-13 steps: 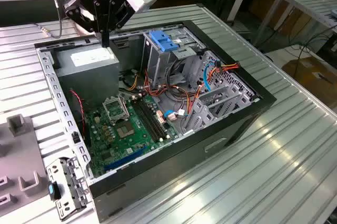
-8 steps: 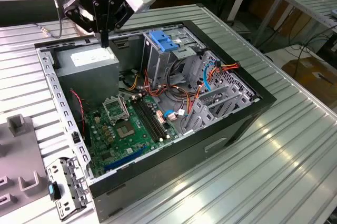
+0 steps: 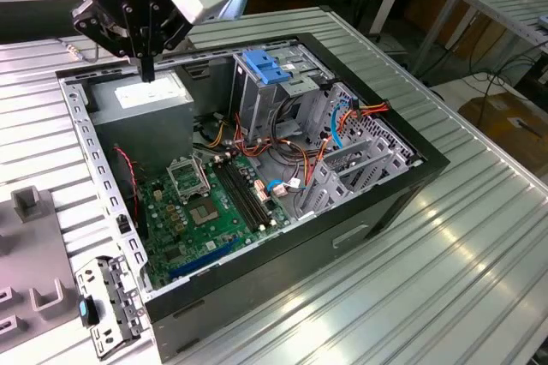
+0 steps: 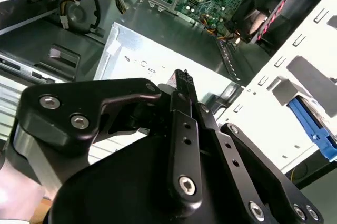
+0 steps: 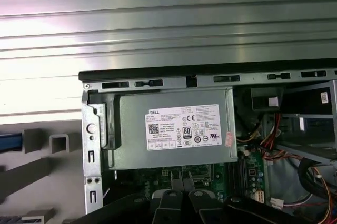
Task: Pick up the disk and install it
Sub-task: 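Reach for the disk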
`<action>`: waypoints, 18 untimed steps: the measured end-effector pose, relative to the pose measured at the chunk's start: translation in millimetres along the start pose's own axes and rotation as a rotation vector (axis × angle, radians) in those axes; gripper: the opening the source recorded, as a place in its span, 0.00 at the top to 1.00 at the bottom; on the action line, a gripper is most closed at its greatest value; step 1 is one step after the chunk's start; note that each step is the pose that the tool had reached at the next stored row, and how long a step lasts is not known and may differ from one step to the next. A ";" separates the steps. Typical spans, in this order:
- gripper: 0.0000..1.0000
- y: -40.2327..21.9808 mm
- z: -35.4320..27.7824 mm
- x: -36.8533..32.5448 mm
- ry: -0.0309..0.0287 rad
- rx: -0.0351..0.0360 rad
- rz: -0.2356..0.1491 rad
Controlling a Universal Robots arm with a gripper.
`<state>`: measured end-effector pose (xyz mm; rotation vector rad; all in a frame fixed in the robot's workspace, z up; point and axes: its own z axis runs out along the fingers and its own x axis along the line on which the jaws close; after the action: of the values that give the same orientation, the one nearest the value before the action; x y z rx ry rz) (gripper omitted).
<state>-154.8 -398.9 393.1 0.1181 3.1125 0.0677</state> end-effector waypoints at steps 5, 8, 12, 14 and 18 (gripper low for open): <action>0.89 -0.9 -0.2 11.4 0.0000 0.0000 0.000; 0.89 -1.2 -0.2 15.3 0.0000 0.0000 0.000; 0.89 -1.6 -0.3 21.5 0.0001 0.0001 0.000; 0.89 -1.9 -0.4 24.2 0.0001 0.0000 0.000; 0.89 -2.3 -0.4 29.9 0.0001 0.0000 0.000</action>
<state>-184.9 -398.9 392.7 0.1180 3.1125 0.0677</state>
